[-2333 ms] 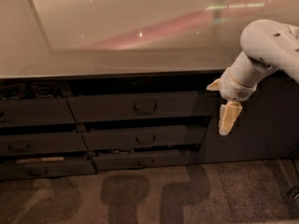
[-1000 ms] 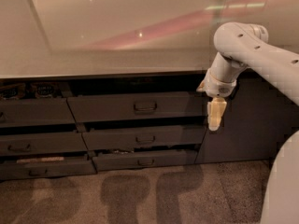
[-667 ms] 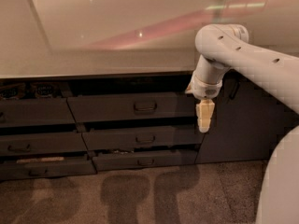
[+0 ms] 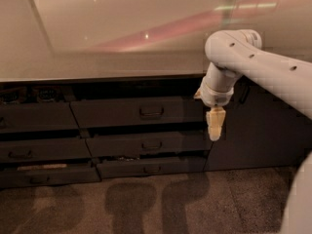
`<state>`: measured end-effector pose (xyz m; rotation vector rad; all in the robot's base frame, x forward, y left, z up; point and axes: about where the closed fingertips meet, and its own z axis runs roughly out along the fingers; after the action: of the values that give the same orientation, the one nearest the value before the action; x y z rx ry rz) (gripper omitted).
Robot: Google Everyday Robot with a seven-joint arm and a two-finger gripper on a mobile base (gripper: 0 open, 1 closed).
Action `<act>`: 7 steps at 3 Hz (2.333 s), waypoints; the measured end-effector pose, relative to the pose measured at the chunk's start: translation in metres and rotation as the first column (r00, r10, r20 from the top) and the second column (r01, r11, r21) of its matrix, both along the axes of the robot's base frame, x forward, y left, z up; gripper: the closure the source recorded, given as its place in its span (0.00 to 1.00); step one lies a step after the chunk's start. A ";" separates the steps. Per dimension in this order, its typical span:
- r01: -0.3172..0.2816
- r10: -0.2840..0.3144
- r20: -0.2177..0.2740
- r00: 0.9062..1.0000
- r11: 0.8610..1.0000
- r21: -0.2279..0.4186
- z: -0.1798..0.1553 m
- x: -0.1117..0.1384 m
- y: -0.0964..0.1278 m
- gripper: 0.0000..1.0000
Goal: Open top drawer
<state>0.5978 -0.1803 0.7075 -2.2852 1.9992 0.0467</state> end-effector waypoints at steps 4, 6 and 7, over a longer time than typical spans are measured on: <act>0.034 -0.033 0.084 0.996 0.999 -0.019 -0.006 0.021 -0.021 0.00; 0.044 -0.042 0.044 0.998 0.998 -0.038 -0.019 0.031 -0.026 0.00; 0.085 -0.081 0.053 0.995 0.994 -0.069 -0.017 0.047 -0.038 0.00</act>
Offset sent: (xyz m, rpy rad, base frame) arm -0.0041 -0.0045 -0.0026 -0.0039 -0.0635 0.0347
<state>0.6452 -0.2188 0.6907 -2.2183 2.1006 -0.0884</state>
